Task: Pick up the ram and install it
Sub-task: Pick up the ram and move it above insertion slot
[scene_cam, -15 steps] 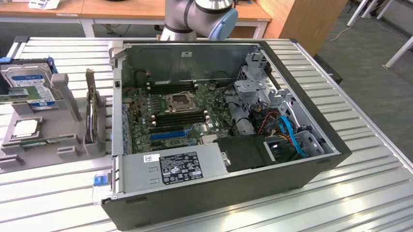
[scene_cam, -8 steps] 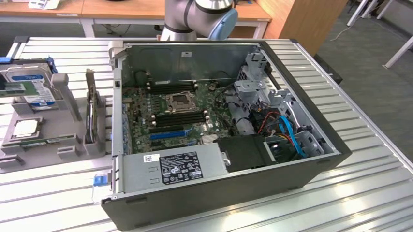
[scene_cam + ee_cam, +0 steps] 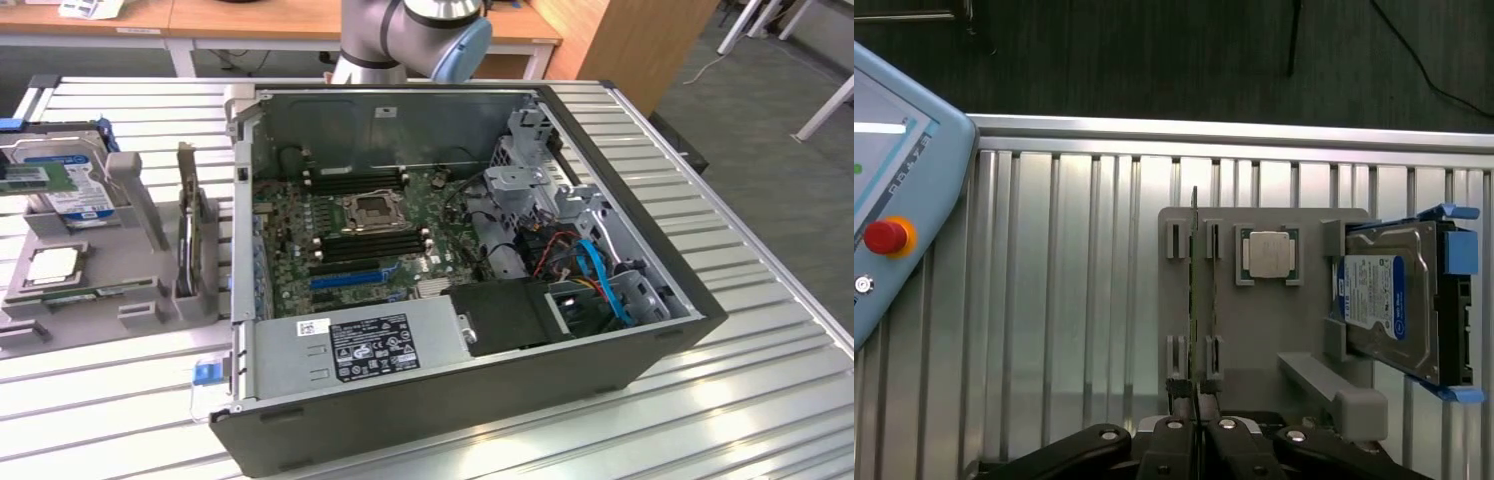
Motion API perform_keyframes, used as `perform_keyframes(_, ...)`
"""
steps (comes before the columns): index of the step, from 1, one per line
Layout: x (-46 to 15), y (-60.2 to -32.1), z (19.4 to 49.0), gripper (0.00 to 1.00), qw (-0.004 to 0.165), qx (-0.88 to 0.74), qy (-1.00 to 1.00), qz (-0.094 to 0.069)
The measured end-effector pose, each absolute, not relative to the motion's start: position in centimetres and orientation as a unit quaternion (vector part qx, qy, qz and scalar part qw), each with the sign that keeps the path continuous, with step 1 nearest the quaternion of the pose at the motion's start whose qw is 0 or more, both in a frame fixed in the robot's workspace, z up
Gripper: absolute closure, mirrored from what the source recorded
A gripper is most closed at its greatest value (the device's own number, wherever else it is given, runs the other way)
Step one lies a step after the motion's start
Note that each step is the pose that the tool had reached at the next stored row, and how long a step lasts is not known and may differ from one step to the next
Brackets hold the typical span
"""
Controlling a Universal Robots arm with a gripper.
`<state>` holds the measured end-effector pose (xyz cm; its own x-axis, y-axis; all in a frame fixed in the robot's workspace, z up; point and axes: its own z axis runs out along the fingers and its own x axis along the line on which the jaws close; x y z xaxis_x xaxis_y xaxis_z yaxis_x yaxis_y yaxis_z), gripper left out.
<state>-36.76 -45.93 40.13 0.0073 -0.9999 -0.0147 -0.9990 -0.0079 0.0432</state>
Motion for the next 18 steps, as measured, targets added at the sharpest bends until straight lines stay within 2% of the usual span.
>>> perform_keyframes(12, -35.6, -45.9, 40.1, 0.88, 0.01, 0.71, -0.704, -0.02)
perform_keyframes(18, -32.5, -45.9, 40.1, 0.88, 0.011, 0.71, -0.704, -0.021)
